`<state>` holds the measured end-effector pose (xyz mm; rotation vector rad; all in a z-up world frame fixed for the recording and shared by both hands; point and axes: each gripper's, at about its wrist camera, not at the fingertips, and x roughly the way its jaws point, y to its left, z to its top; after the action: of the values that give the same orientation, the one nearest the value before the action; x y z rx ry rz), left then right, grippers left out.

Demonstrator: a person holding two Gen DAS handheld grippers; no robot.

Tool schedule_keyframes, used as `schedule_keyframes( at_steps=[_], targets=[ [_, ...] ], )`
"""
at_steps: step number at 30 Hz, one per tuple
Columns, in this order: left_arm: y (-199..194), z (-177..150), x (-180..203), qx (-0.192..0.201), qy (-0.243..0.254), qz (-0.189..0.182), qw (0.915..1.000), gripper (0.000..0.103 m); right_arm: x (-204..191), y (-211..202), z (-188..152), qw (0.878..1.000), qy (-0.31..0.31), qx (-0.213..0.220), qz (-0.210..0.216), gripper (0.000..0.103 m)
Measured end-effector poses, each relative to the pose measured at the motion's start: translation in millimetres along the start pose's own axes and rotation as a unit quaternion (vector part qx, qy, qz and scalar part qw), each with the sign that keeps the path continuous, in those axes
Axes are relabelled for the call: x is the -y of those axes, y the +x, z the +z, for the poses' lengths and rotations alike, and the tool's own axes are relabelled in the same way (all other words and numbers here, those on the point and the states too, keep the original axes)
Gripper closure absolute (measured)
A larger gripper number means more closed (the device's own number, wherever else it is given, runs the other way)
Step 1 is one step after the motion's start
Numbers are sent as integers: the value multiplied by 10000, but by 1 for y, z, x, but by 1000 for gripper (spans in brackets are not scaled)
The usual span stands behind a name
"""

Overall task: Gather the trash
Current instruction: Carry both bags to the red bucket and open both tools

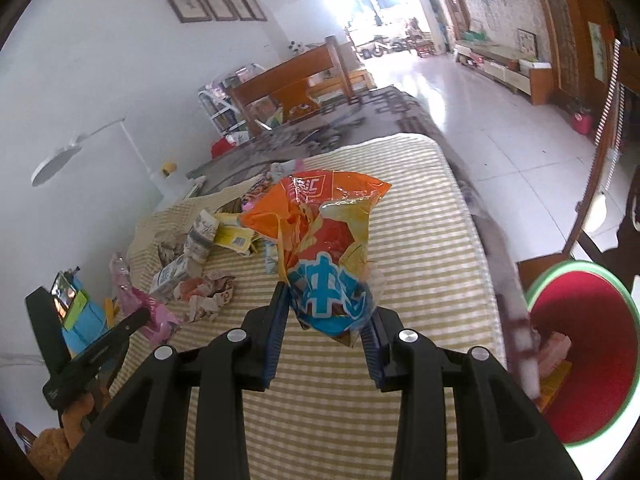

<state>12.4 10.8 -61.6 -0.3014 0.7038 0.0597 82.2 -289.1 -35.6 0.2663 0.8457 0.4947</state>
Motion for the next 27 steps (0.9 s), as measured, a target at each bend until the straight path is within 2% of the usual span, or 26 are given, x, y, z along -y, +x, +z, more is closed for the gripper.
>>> schedule_keyframes(
  at_steps=[8,15,20,23,27],
  targets=[
    [22,-9,79,-529,424,-897,9937,81,38,-21,4,9978,481,166,-419,69],
    [42,-22,141,-973,756,-1542,9803,81,82,-40,5,9903,1147,334,-713,69],
    [56,-26,182,-1153,914,-1873,9712,81,110,-56,3,9802,1590,569,-1033,69],
    [68,-28,210,-1387,952,-2121,9627,81,126,-67,2,9733,1851,700,-1162,69],
    [79,-31,253,-1515,1315,-2274,9529,81,148,-80,-3,9604,2213,821,-1483,69]
  ],
)
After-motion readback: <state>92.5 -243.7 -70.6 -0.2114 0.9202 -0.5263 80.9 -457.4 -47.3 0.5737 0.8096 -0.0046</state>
